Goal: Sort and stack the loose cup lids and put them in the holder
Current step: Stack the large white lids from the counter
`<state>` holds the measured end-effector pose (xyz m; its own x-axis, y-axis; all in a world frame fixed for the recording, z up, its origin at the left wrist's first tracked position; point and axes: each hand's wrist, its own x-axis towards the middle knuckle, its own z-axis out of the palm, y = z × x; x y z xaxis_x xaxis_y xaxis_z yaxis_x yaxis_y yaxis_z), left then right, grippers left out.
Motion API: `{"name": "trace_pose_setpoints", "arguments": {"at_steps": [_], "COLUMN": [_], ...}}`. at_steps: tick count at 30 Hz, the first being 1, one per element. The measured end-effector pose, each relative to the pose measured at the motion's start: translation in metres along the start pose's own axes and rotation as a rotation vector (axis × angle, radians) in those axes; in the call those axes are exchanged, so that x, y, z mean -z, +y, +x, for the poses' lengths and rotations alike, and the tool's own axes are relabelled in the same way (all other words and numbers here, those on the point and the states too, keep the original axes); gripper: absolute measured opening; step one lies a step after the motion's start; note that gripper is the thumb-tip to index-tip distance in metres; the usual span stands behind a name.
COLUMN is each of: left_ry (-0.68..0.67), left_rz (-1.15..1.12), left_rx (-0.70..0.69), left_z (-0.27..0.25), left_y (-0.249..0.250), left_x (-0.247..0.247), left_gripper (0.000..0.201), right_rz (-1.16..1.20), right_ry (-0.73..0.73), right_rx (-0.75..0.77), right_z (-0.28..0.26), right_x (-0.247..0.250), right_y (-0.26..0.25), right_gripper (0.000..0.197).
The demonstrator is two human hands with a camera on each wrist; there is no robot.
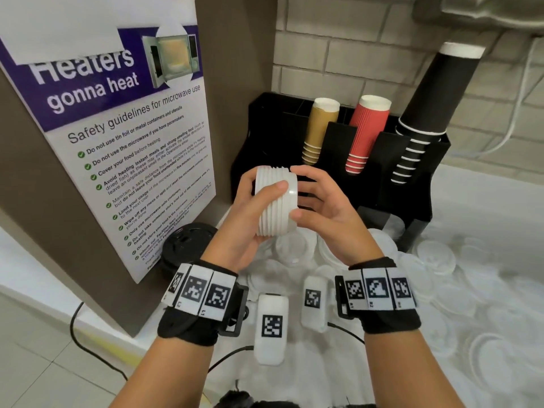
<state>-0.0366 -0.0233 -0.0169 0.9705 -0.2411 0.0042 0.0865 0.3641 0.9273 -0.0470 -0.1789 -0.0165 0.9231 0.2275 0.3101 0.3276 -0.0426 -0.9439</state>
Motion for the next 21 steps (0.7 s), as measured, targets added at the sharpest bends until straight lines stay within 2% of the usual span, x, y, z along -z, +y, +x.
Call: {"name": "trace_pose_setpoints", "arguments": {"at_steps": [2,4,6,7,8,10,11,13,17,21], "left_ry": [0.006,0.029,0.065,0.077,0.082,0.085,0.087,0.093,0.102,0.121], "left_rz": [0.004,-0.014,-0.054,-0.072,-0.083,-0.094,-0.098,-0.106,-0.111,-0.107], "left_rx": [-0.007,-0.032,-0.060,-0.070,-0.079,-0.094,-0.100,-0.106,-0.113,-0.107], "left_z": [0.000,-0.001,0.000,0.000,0.000,-0.001,-0.001,-0.003,-0.008,-0.011], "left_y": [0.001,0.003,0.008,0.010,0.012,0.016,0.017,0.019,0.021,0.021], "left_x": [0.001,0.004,0.010,0.013,0.016,0.021,0.022,0.024,0.027,0.030], "left_gripper": [0.058,0.058,0.058,0.057,0.054,0.048,0.048,0.051,0.052,0.059], "right_rz": [-0.005,-0.042,-0.199,-0.345,-0.546,-0.944,-1.079,-1.227,-1.394,-1.396], "right_ry": [-0.031,0.003,0.126,0.139,0.077,-0.181,-0.289,-0.408,-0.535,-0.577], "right_rx": [0.004,-0.038,-0.128,-0.196,-0.271,-0.394,-0.434,-0.480,-0.474,-0.467], "right_z": [0.001,0.006,0.015,0.021,0.026,0.036,0.039,0.042,0.047,0.057], "right_x": [0.002,0.010,0.019,0.025,0.029,0.028,0.024,0.012,0.000,0.002], "right_y": [0.001,0.002,0.005,0.009,0.014,0.026,0.030,0.039,0.050,0.042], "right_gripper": [0.058,0.047,0.026,0.021,0.023,0.043,0.054,0.066,0.055,0.037]}}
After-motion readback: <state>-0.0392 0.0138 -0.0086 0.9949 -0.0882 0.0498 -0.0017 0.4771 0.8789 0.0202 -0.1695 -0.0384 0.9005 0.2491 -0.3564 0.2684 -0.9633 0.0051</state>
